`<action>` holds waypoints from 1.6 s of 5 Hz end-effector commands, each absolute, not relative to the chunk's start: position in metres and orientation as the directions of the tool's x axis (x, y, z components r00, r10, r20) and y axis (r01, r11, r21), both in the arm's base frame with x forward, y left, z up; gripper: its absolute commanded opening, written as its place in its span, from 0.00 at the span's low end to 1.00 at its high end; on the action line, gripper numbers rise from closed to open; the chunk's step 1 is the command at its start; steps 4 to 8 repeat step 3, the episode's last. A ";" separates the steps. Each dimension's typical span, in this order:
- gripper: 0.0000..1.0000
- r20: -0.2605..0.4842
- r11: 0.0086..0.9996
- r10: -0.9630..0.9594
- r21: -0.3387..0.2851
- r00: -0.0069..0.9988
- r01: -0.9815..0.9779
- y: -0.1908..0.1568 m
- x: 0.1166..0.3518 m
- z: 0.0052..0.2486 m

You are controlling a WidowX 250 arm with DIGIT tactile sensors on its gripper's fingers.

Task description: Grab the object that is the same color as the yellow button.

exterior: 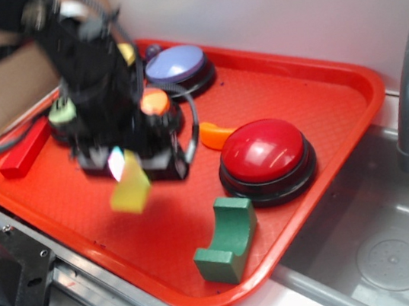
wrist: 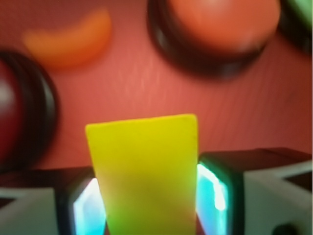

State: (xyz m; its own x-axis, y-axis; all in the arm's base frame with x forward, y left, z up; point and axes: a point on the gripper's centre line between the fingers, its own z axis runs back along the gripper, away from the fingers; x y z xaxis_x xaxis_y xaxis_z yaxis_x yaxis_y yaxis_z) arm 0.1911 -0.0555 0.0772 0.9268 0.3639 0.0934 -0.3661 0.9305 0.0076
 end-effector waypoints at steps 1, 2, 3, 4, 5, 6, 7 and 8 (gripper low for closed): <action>0.00 0.058 0.986 0.136 0.085 0.989 -0.140 -0.041 0.221 0.151; 0.00 0.142 0.989 0.110 0.085 0.984 -0.123 -0.038 0.219 0.171; 0.00 0.088 0.985 0.171 0.017 0.981 -0.173 -0.026 0.221 0.172; 0.00 0.088 0.985 0.171 0.017 0.981 -0.173 -0.026 0.221 0.172; 0.00 0.088 0.985 0.171 0.017 0.981 -0.173 -0.026 0.221 0.172; 0.00 0.088 0.985 0.171 0.017 0.981 -0.173 -0.026 0.221 0.172; 0.00 0.088 0.985 0.171 0.017 0.981 -0.173 -0.026 0.221 0.172; 0.00 0.088 0.985 0.171 0.017 0.981 -0.173 -0.026 0.221 0.172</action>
